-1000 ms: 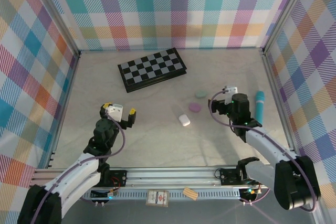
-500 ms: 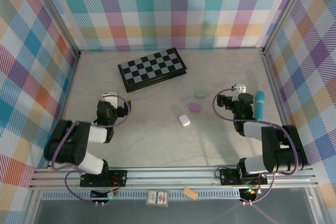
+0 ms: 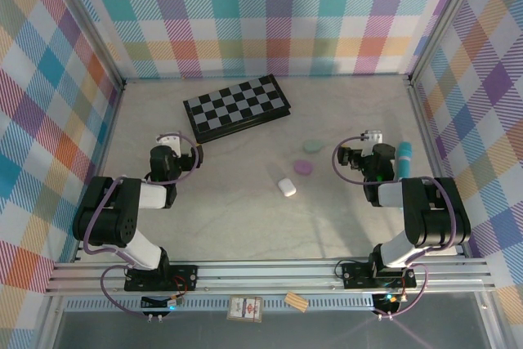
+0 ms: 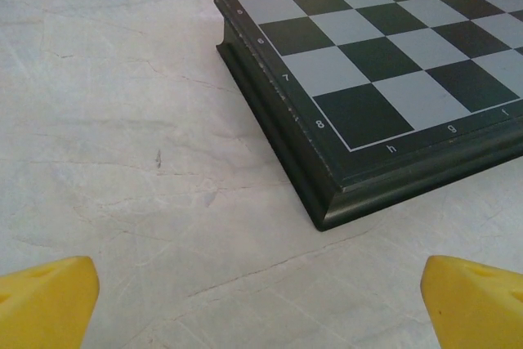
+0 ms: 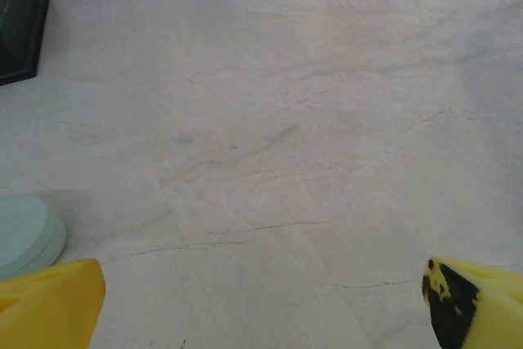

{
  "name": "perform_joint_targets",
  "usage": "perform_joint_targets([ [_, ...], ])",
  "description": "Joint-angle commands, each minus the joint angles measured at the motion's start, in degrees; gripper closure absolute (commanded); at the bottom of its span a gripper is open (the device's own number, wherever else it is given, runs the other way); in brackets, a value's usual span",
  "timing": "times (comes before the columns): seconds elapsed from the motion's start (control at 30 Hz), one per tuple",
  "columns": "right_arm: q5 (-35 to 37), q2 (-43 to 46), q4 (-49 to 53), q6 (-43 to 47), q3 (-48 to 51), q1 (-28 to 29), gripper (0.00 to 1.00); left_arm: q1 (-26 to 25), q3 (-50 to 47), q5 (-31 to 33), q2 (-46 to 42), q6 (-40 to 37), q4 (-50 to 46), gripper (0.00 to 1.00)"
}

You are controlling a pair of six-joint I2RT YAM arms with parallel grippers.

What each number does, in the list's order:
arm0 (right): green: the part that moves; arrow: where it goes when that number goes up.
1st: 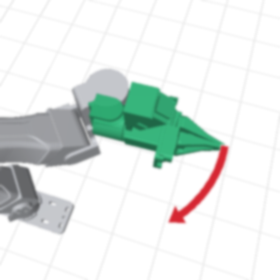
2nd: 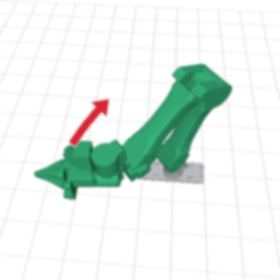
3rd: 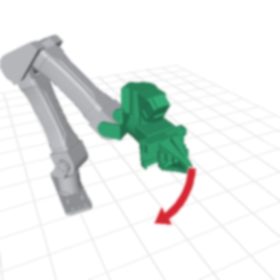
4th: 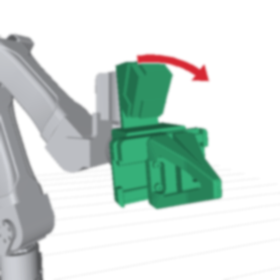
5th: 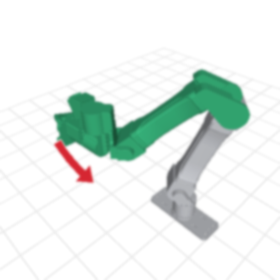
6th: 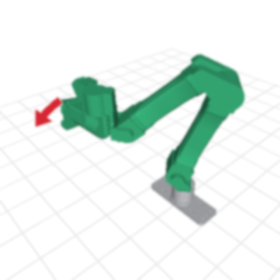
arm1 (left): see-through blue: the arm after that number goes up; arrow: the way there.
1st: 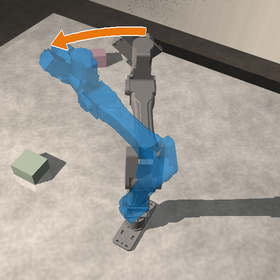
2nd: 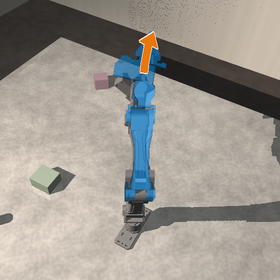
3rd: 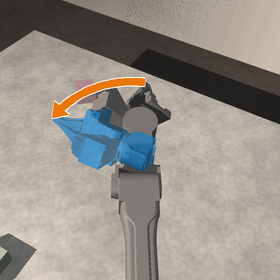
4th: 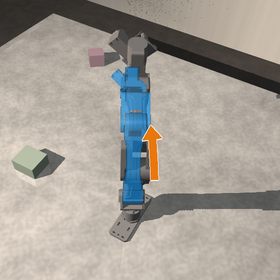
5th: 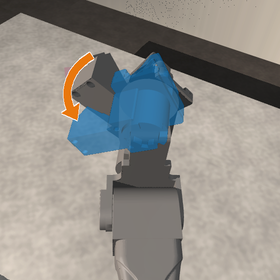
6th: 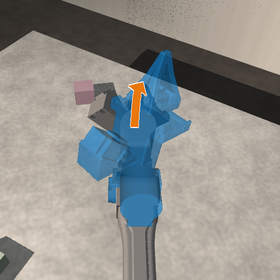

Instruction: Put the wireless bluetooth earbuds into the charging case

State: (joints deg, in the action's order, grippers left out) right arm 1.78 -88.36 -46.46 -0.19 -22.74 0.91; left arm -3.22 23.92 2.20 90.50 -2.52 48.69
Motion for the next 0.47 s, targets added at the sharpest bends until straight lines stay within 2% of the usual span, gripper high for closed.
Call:
perform_joint_targets([
  [0.0,-1.42,0.22,-1.04,-0.65,-0.86,-0.29,0.01,0.15,0.24,0.35,0.04,0.59,-0.44,0.00],
  [0.43,-1.34,0.34,-1.36,-0.60,-0.70,-0.32,0.01,-0.09,0.28,0.66,-0.04,0.45,-0.65,0.00],
])
